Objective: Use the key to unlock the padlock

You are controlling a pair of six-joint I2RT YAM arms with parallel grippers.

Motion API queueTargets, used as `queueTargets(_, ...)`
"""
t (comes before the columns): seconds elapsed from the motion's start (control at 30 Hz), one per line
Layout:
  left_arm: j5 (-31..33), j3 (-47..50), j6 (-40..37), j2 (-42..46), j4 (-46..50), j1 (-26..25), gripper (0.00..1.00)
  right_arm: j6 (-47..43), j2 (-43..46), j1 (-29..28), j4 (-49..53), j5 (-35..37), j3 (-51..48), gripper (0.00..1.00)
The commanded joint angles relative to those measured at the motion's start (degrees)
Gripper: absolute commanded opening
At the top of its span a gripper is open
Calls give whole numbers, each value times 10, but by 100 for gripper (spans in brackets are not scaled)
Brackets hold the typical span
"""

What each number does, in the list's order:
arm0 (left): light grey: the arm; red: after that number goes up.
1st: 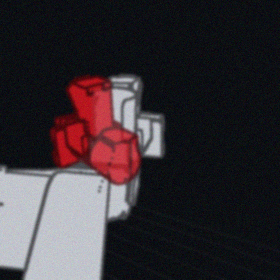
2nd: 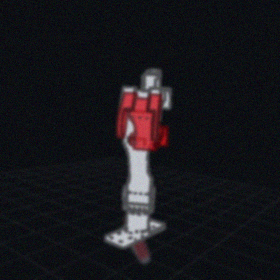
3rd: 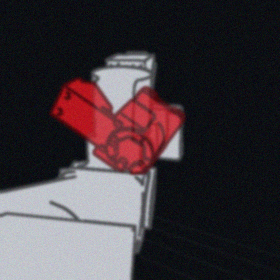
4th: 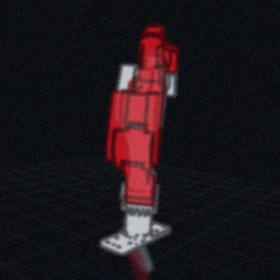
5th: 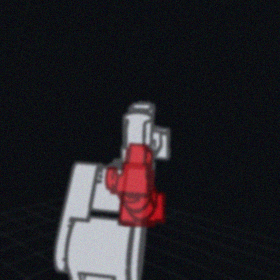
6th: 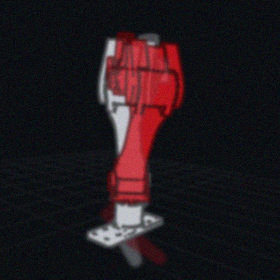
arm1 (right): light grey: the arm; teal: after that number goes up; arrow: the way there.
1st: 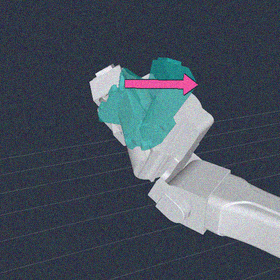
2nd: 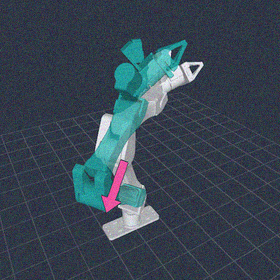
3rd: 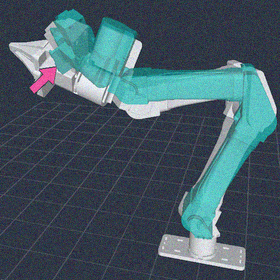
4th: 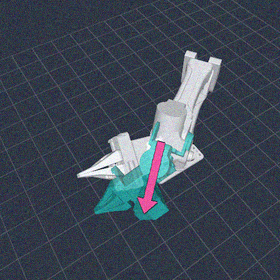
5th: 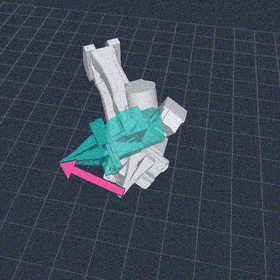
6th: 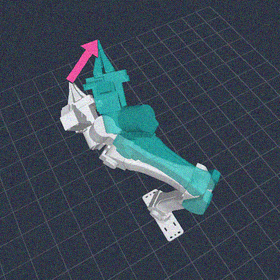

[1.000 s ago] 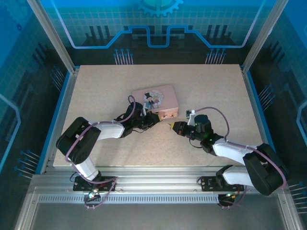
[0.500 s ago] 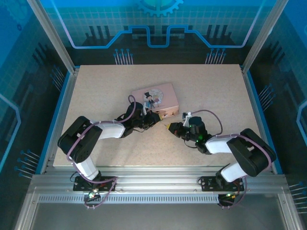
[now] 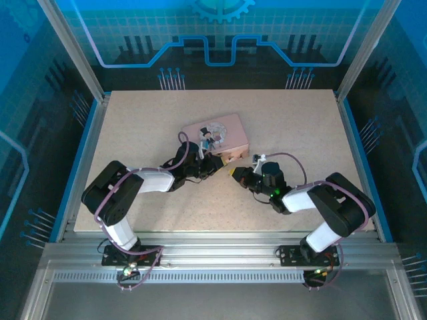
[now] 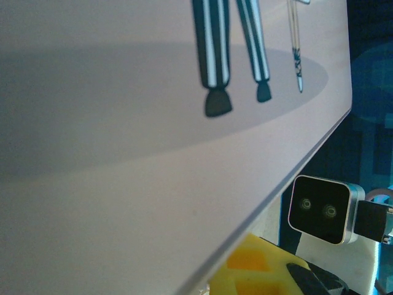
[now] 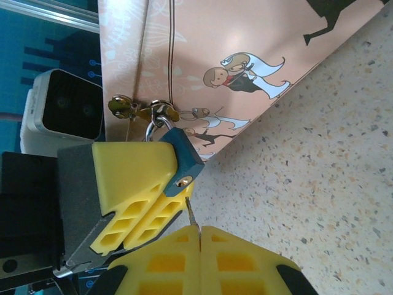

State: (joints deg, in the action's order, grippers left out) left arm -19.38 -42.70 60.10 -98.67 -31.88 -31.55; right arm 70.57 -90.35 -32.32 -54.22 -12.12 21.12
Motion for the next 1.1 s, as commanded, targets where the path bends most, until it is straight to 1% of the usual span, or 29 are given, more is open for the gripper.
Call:
queueTargets(0.0, -22, -3, 20, -9, -41, 2, 0, 8, -7, -8, -24, 15, 15, 0)
queueTargets(0.57, -29, 0, 33, -19, -64, 1, 0, 19, -17, -3, -24, 34, 19, 0)
queueTargets(0.9, -30, 5, 39, -24, -75, 1, 0, 13, 7, 4, -12, 42, 18, 0)
queueTargets(1.07, -33, 3, 42, -28, -81, 0, 0, 15, 1, 6, -23, 42, 20, 0)
